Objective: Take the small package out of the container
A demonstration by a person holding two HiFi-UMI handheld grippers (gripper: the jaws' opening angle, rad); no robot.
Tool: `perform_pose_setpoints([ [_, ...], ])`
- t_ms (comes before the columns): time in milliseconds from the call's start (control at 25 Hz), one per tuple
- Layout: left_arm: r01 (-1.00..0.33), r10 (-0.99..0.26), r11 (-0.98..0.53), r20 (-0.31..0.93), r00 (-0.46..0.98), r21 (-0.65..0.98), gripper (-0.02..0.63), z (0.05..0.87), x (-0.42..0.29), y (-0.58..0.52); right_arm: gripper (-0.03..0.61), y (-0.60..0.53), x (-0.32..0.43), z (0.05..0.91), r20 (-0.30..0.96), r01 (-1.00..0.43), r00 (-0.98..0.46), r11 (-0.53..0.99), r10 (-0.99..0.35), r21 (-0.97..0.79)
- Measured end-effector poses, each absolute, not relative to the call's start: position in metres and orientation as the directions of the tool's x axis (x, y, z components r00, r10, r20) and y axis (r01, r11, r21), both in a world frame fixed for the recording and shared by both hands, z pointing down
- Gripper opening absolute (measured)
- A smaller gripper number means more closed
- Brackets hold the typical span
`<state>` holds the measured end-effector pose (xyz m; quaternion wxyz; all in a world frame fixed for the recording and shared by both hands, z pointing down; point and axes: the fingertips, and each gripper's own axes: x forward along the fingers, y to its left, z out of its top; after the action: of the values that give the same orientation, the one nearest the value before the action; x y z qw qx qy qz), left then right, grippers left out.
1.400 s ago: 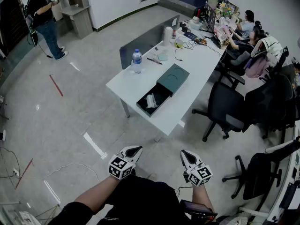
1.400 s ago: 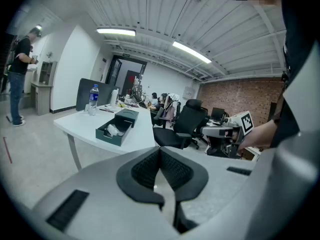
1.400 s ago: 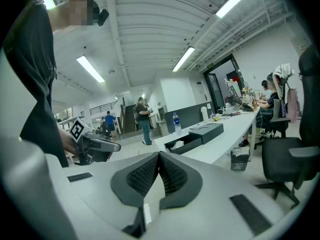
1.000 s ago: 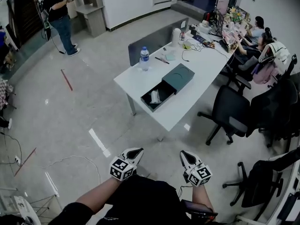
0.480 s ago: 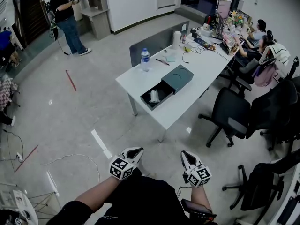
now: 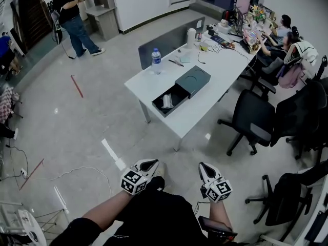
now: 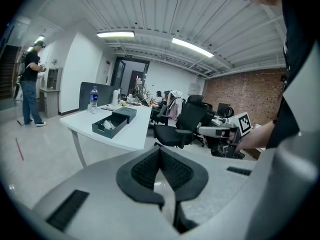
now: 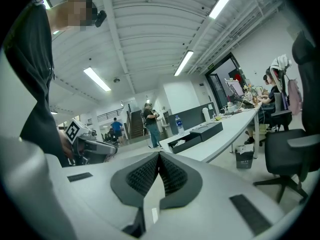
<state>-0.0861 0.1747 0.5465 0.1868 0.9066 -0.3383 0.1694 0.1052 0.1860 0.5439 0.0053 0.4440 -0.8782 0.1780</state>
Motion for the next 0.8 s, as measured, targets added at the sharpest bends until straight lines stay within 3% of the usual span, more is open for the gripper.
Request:
perform_pose_setpoints([
  [800, -0.607, -0.486, -0.751, 0.405, 0.774, 0.260, 0.008, 0.549, -0.058, 0.070, 0.026, 0.111, 0.103, 0.542, 0.202, -0.807, -0.574, 0.505, -0.793, -0.307],
])
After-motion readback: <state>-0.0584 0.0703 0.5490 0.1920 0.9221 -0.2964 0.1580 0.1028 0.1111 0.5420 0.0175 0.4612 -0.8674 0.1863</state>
